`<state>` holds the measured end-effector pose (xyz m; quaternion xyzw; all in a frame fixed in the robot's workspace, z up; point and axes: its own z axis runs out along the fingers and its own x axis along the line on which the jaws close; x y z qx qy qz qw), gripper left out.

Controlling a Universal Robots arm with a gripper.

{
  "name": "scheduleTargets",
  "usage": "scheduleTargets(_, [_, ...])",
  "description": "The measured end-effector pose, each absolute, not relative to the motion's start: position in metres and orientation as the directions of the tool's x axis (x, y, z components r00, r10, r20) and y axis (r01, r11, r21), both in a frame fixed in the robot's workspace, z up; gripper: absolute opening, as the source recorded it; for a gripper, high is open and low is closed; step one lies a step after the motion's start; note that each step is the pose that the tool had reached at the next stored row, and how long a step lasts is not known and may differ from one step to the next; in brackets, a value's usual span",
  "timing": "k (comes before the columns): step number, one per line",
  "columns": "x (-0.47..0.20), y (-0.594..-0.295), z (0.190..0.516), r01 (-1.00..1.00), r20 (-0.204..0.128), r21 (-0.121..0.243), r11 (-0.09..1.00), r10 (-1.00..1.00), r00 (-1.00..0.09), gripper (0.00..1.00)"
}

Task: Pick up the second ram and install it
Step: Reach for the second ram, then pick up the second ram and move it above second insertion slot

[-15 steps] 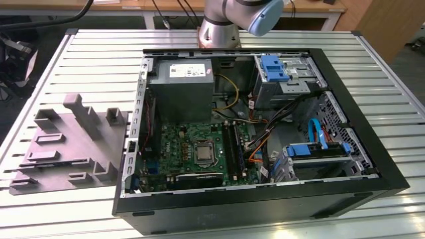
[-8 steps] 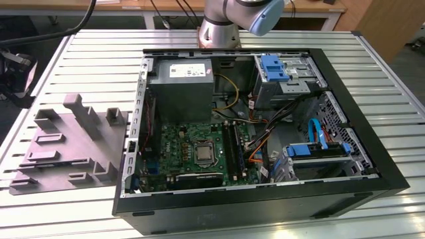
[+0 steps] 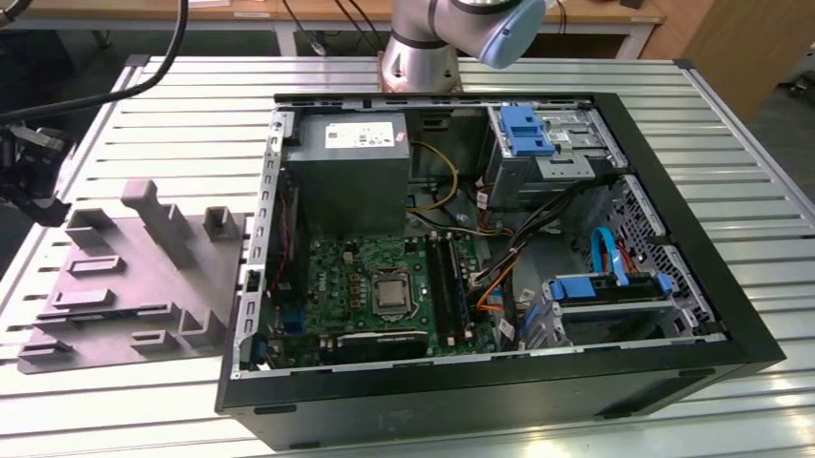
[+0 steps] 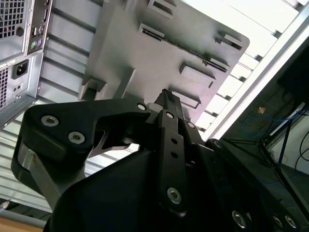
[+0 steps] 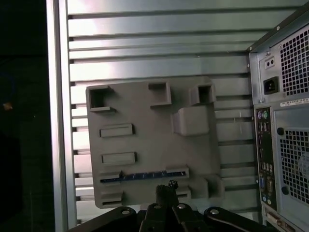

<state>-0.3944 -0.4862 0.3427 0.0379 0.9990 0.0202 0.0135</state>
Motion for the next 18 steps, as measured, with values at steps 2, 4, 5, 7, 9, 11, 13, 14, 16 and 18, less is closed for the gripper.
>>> scheduleTargets(2, [-0.394, -0.488, 0.339, 0.075, -0.025, 0.041, 0.996, 0.076, -0.997, 0.11])
scheduleTargets(4, [-0.395, -0.49, 0.335, 0.075, -0.025, 0.041, 0.996, 0.076, -0.997, 0.11])
scheduleTargets(5, [-0.395, -0.491, 0.334, 0.075, -0.025, 0.041, 0.996, 0.076, -0.997, 0.11])
scheduleTargets(7, [-0.395, -0.492, 0.33, 0.075, -0.025, 0.041, 0.996, 0.076, -0.997, 0.11])
scheduleTargets(9, [-0.395, -0.492, 0.328, 0.075, -0.025, 0.041, 0.996, 0.076, -0.997, 0.11])
scheduleTargets(11, [-0.395, -0.492, 0.328, 0.075, -0.025, 0.041, 0.996, 0.076, -0.997, 0.11])
scheduleTargets(13, [-0.395, -0.492, 0.328, 0.075, -0.025, 0.041, 0.996, 0.076, -0.997, 0.11])
scheduleTargets(14, [-0.395, -0.492, 0.328, 0.075, -0.025, 0.041, 0.996, 0.076, -0.997, 0.11])
scheduleTargets(16, [-0.395, -0.492, 0.327, 0.075, -0.025, 0.041, 0.996, 0.076, -0.997, 0.11])
scheduleTargets(18, [-0.395, -0.492, 0.327, 0.075, -0.025, 0.041, 0.996, 0.076, -0.997, 0.11])
